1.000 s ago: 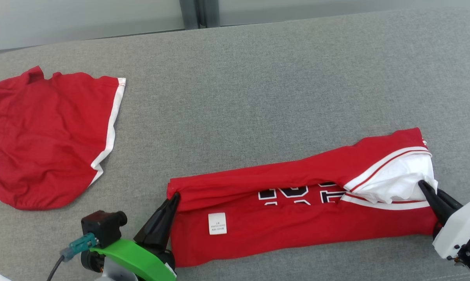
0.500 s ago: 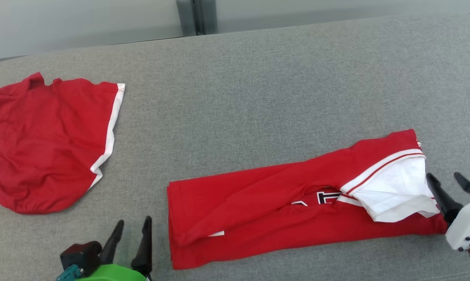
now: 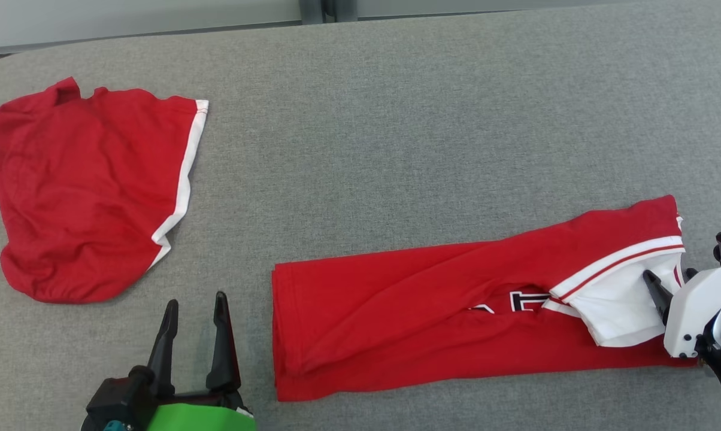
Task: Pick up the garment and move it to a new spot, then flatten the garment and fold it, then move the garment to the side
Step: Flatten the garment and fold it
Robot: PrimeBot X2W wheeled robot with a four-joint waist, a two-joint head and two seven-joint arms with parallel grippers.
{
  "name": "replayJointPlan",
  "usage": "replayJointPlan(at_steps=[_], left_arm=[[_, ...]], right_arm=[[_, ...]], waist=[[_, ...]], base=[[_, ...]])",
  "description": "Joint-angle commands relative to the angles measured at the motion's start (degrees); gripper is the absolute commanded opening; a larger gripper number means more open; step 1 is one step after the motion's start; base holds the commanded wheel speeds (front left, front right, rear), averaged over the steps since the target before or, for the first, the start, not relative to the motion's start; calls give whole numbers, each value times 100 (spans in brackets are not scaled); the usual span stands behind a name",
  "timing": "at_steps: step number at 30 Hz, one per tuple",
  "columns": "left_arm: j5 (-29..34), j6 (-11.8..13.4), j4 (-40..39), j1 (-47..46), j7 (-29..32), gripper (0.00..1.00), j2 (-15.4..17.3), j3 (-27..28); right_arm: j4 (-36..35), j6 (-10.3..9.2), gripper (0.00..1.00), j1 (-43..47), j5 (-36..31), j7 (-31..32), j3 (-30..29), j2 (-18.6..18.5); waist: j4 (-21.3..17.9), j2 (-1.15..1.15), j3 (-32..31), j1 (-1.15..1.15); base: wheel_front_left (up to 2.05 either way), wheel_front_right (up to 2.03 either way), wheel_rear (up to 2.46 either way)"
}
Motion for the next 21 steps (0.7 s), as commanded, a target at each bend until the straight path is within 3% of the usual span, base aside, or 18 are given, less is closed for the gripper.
replayJointPlan(at_steps=[1, 3, 4, 5, 11, 21], left_arm=[[125, -131, 26, 80, -16, 100, -50, 137], [246, -297, 40, 150, -16, 100, -155, 358], [321, -385, 44, 187, -16, 100, -190, 470], [386, -466, 68, 236, -16, 100, -213, 556], [463, -718, 226, 386, -17, 100, -253, 851], [284, -760, 534, 372, -16, 100, -250, 633]], right_arm=[[133, 0, 100, -56, 118, 53, 81, 41], [302, 1, 100, -58, 434, 107, 164, 105], [350, 9, 40, -59, 659, 147, 237, 125], [363, 14, 0, -63, 895, 179, 287, 134], [409, -6, 0, -60, 1914, 198, 96, -354], [1012, -5, 0, 213, 2079, 526, -1649, -1629]], waist=[[87, 0, 13, 0], [121, 0, -34, 0], [127, 0, -59, 0], [122, 0, -85, 0], [66, 0, -236, 0], [318, 0, -527, 0]], base=[[0, 0, 0], [0, 0, 0], [0, 0, 0], [0, 0, 0], [0, 0, 0], [0, 0, 0]])
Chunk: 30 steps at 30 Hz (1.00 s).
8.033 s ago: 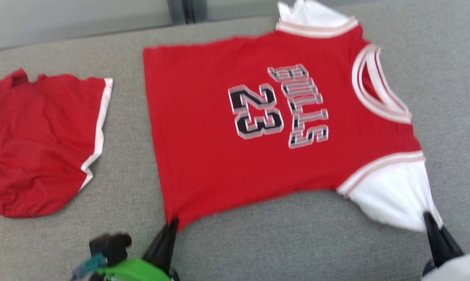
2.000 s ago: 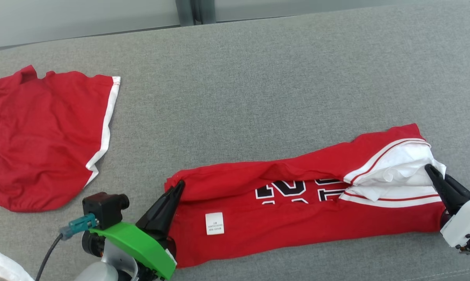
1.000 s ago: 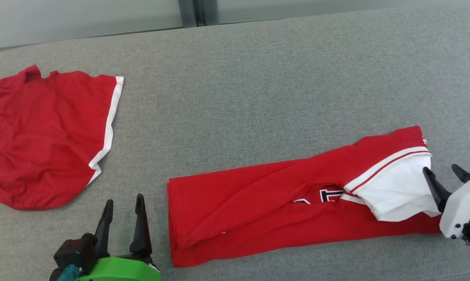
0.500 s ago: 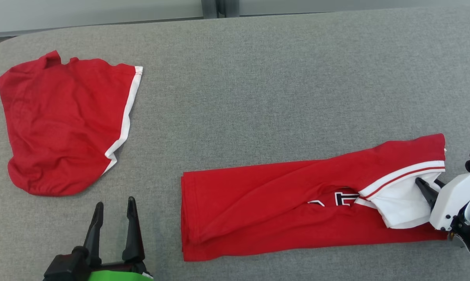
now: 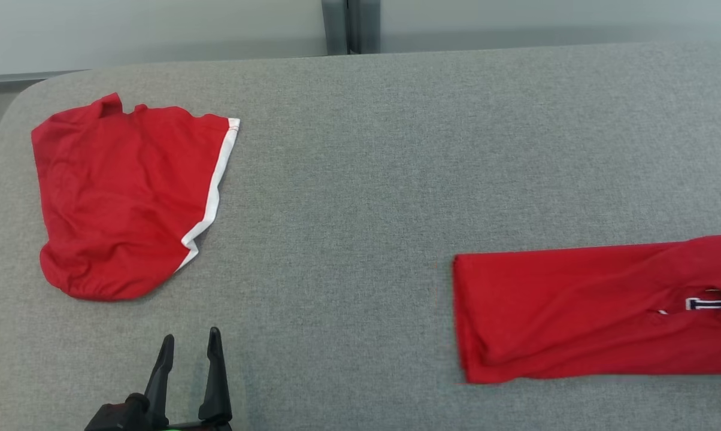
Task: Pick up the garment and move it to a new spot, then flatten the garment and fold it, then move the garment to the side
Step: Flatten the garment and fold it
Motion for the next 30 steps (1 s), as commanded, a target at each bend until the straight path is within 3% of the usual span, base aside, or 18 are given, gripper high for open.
replayJointPlan(at_steps=[1, 4, 7, 14, 22, 30], left_arm=[[-35, -22, 34, 29, -17, 100, 5, -22], [-96, -39, 87, 50, -16, 100, 5, -51], [-192, 4, 100, 55, -17, 100, 5, -71], [-159, 58, 218, -72, -17, 100, 7, -184], [-14, 22, 396, -212, -17, 100, 7, -255], [2, 89, 511, -104, -17, 100, 6, -375]], right_arm=[[-87, -6, 0, 81, -45, 110, -134, -72], [-618, -4, 0, 197, 18, 476, -242, -132], [-1322, -3, 0, 314, 164, 813, -60, 72], [-2844, -3, 0, 516, 65, 1207, 1037, 1112], [-2655, -3, 0, 366, -321, 700, 1943, 2372], [-2235, -3, 0, 213, -388, 162, 2372, 2943]], waist=[[82, 0, -95, 0], [97, 0, -171, 0], [57, 0, -210, 0], [-110, 0, -159, 0], [-220, 0, -63, 0], [-255, 0, -107, 0]], base=[[0, 0, 0], [0, 0, 0], [0, 0, 0], [0, 0, 0], [0, 0, 0], [0, 0, 0]])
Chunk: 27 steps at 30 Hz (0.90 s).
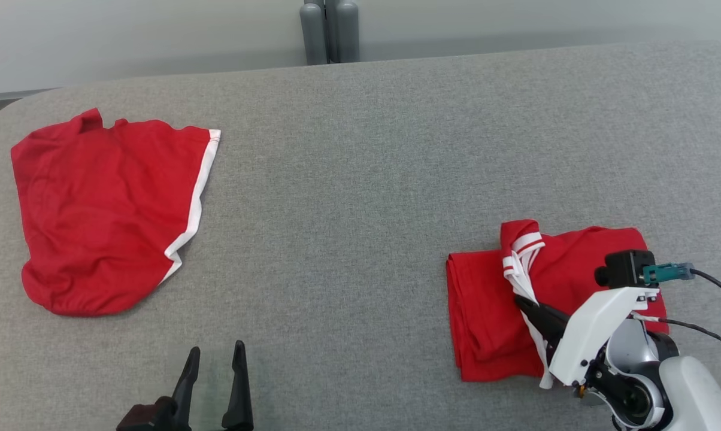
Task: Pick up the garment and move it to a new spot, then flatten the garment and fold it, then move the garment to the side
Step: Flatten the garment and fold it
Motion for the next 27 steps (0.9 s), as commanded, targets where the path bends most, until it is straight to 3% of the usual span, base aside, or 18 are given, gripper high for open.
replayJointPlan(at_steps=[1, 7, 8, 9, 10, 20, 27], left_arm=[[-31, 19, 19, 21, -17, 100, 9, -54], [-40, 13, 73, -15, -17, 100, 10, -255], [-43, 20, 77, -21, -17, 100, 10, -257], [-54, 36, 84, -22, -18, 100, 10, -255], [-58, 33, 89, -15, -18, 100, 10, -252], [5, 36, 56, 196, -18, 100, 10, -113], [10, 20, -18, 357, -18, 100, 10, 34]], right_arm=[[50, 2, 0, -86, 3, -81, 46, 61], [277, 2, 0, -242, -118, -378, 199, 239], [296, 2, 20, -250, -140, -437, 226, 257], [304, 2, 47, -256, -124, -513, 259, 286], [297, 2, 100, -249, -81, -560, 288, 312], [-585, 2, 100, 190, 480, -1247, 483, 348], [-1040, 2, 100, 744, 112, -2410, 251, -301]], waist=[[-10, 0, -7, 0], [28, 0, -43, 0], [37, 0, -53, 0], [50, 0, -69, 0], [58, 0, -82, 0], [16, 0, -233, 0], [-111, 0, -540, 0]], base=[[0, 0, 0], [0, 0, 0], [0, 0, 0], [0, 0, 0], [0, 0, 0], [0, 0, 0], [0, 0, 0]])
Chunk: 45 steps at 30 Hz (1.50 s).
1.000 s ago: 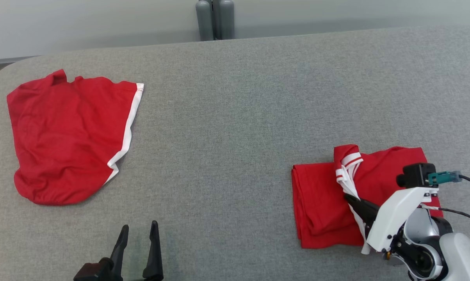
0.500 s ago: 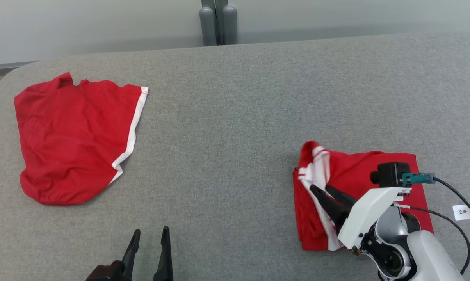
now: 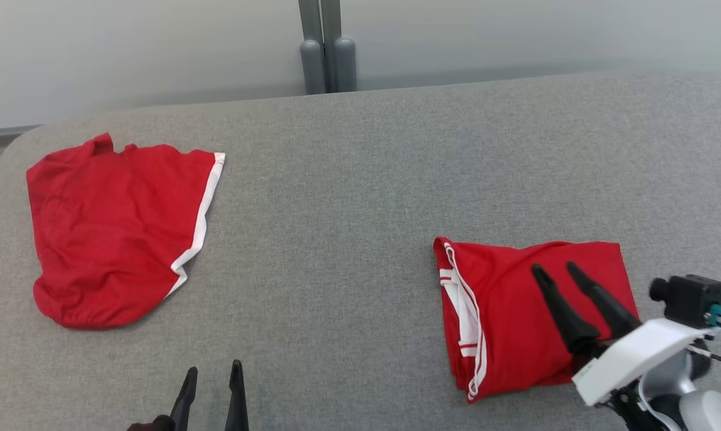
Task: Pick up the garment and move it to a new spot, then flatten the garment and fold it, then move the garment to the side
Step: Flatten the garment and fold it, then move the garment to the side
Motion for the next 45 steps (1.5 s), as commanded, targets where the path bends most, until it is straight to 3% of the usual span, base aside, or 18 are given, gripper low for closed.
replayJointPlan(at_steps=[1, 6, 8, 11, 23, 36, 40, 45], left_arm=[[24, -6, -21, 112, -17, 100, 11, 38], [-44, -4, -9, 272, -18, 100, 11, 90], [-90, 28, -52, 322, -18, 100, 11, 123], [-126, 51, -118, 379, -17, 100, 11, 162], [145, 82, -365, 599, -17, 100, 11, 396], [338, 106, -734, 393, -18, 100, 11, 582], [374, 57, -842, 259, -17, 100, 11, 554], [419, 2, -790, 44, -17, 100, 11, 503]], right_arm=[[43, 2, 100, 144, -288, -294, -93, -246], [696, 2, 100, 537, -1376, -1684, -285, -782], [1082, 3, 100, 677, -1738, -2260, -387, -823], [1496, 1, 100, 774, -2019, -2578, -648, -678], [1240, 1, 100, 1047, -2727, -2616, -1352, -120], [592, 1, 100, 622, -2818, -2614, -1304, -150], [1158, 1, 100, 372, -2635, -2614, -1131, -326], [2456, 0, 100, -219, -2184, -2445, -861, -543]], waist=[[-78, 0, -161, 0], [-117, 0, -486, 0], [-111, 0, -567, 0], [-84, 0, -673, 0], [40, 0, -857, 0], [92, 0, -626, 0], [166, 0, -368, 0], [289, 0, 55, 0]], base=[[0, 0, 0], [0, 0, 0], [0, 0, 0], [0, 0, 0], [0, 0, 0], [0, 0, 0], [0, 0, 0], [0, 0, 0]])
